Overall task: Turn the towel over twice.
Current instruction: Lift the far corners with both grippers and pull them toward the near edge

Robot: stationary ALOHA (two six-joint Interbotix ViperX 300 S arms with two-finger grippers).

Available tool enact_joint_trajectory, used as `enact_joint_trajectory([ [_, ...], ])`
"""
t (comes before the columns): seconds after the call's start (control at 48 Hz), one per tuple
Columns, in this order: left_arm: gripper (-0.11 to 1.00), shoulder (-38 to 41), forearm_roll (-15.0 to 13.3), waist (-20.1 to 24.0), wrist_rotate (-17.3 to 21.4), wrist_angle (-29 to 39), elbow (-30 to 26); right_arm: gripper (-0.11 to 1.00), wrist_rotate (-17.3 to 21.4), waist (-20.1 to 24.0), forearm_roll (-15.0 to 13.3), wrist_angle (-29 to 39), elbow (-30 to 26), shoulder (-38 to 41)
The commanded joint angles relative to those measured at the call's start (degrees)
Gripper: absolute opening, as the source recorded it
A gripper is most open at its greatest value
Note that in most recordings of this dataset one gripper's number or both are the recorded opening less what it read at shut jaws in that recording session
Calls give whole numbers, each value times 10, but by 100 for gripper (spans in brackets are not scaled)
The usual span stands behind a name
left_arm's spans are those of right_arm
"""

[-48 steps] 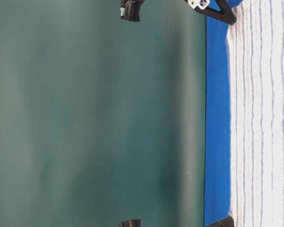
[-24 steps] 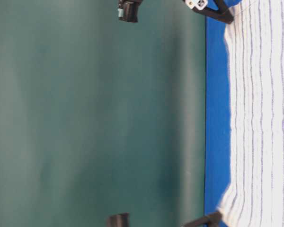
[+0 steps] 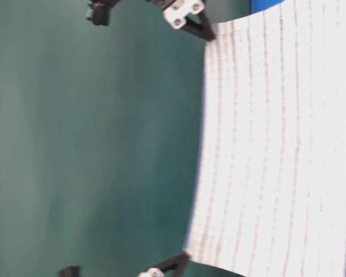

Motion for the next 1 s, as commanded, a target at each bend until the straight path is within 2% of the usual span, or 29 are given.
enact_joint_trajectory([
  [0.0,2,-27,1,5,1,2,-23,8,-1,-9,-8,8,-24,-27],
  [0.333,2,-105,2,2,1,50,-58,8,-1,-15,-39,83,-73,-118],
  [0.583,2,-190,3,-22,0,111,-67,8,4,11,-40,98,-47,-211],
  [0.77,2,-221,3,-86,-1,153,-47,8,12,83,-35,139,-8,-289],
  [0.979,2,-242,2,-192,-3,195,-19,8,31,221,-5,238,17,-358],
])
